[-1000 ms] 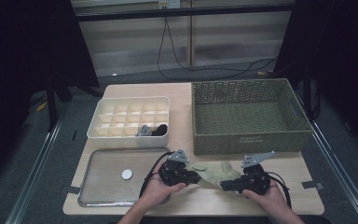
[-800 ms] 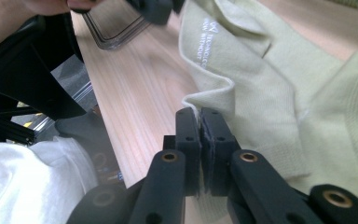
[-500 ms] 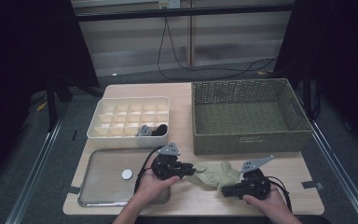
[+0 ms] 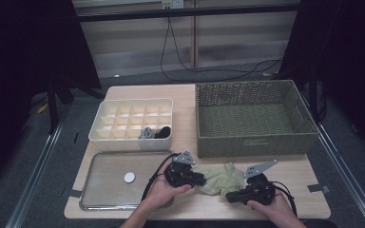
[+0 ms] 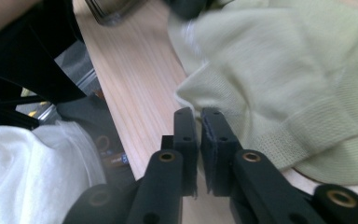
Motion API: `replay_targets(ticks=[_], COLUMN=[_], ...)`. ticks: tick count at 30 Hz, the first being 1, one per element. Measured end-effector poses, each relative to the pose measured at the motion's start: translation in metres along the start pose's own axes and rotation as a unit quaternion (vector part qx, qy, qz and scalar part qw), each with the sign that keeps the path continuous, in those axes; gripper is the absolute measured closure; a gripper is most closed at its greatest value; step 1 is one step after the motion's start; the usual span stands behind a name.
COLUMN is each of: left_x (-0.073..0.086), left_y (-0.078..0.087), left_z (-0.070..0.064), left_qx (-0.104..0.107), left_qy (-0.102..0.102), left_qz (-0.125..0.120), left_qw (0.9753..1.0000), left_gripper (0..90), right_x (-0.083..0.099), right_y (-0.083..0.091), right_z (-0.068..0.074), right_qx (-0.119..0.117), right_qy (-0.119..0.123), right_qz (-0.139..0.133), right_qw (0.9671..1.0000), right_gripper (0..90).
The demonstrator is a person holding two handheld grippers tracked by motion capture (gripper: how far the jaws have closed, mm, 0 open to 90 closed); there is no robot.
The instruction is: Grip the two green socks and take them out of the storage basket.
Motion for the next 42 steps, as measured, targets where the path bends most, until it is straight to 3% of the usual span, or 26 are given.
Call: replay_targets(ticks=[7, 10, 12, 13, 15, 19, 22, 24, 27, 33, 35, 36, 39, 42], left_x=[0.009, 0.008, 0.007, 0.006, 0.004, 0.002, 0.002, 0.003, 0.003, 0.003, 0.004, 0.004, 0.006, 0.006], left_y=[0.001, 0.004, 0.009, 0.012, 0.016, 0.021, 0.017, 0.01, 0.007, -0.001, 0.0, 0.0, 0.003, 0.007], left_z=[-0.008, -0.01, -0.008, -0.006, 0.0, 0.013, 0.019, 0.022, 0.022, 0.017, 0.017, 0.017, 0.019, 0.017], left_qx=[0.008, 0.013, 0.007, -0.005, -0.007, -0.02, -0.033, -0.026, -0.018, -0.024, -0.023, -0.025, -0.027, -0.022], left_qy=[-0.007, -0.006, -0.005, -0.002, 0.001, 0.02, 0.029, 0.031, 0.027, 0.022, 0.02, 0.021, 0.022, 0.022], left_qz=[0.014, 0.003, -0.007, -0.013, -0.022, -0.037, -0.025, -0.017, -0.011, 0.006, 0.009, 0.007, 0.007, 0.001], left_qw=[0.9998, 0.9999, 0.9999, 0.9999, 0.9997, 0.9989, 0.9987, 0.9991, 0.9994, 0.9994, 0.9995, 0.9995, 0.9994, 0.9995], left_gripper=[74.8, 74.5, 74.5, 74.3, 73.7, 72.0, 69.9, 69.0, 67.8, 64.8, 66.5, 70.9, 75.7, 83.3], right_x=[-0.001, -0.001, 0.0, 0.0, 0.001, 0.004, 0.005, 0.007, 0.01, 0.014, 0.014, 0.014, 0.013, 0.012], right_y=[0.007, 0.008, 0.01, 0.012, 0.017, 0.023, 0.025, 0.026, 0.027, 0.025, 0.022, 0.02, 0.018, 0.016], right_z=[0.0, -0.002, -0.004, -0.005, -0.007, -0.011, -0.012, -0.012, -0.012, -0.01, -0.008, -0.008, -0.008, -0.009], right_qx=[0.007, 0.018, 0.028, 0.031, 0.037, 0.048, 0.057, 0.064, 0.072, 0.077, 0.08, 0.093, 0.092, 0.088], right_qy=[0.0, -0.004, -0.012, -0.015, -0.02, -0.028, -0.031, -0.033, -0.036, -0.029, -0.023, -0.015, -0.014, -0.019], right_qz=[-0.023, -0.024, -0.024, -0.027, -0.036, -0.04, -0.039, -0.035, -0.031, -0.014, -0.007, 0.004, 0.003, 0.0], right_qw=[0.9997, 0.9995, 0.9993, 0.999, 0.9985, 0.9977, 0.9971, 0.9968, 0.9963, 0.9965, 0.9965, 0.9955, 0.9957, 0.996], right_gripper=[82.8, 83.0, 82.7, 82.5, 81.6, 80.5, 79.0, 76.3, 75.1, 74.5, 73.6, 71.6, 71.7, 78.5])
Point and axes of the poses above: each handheld gripper's, and its own axes: y roughly backward along the jaws, x roughly out of its underside, z roughly to its left, the point moved 1 cm from there along -y, roughly forward along the jaws, and after that the axes turned 2 degrees about -y, right-handed, at the moved point
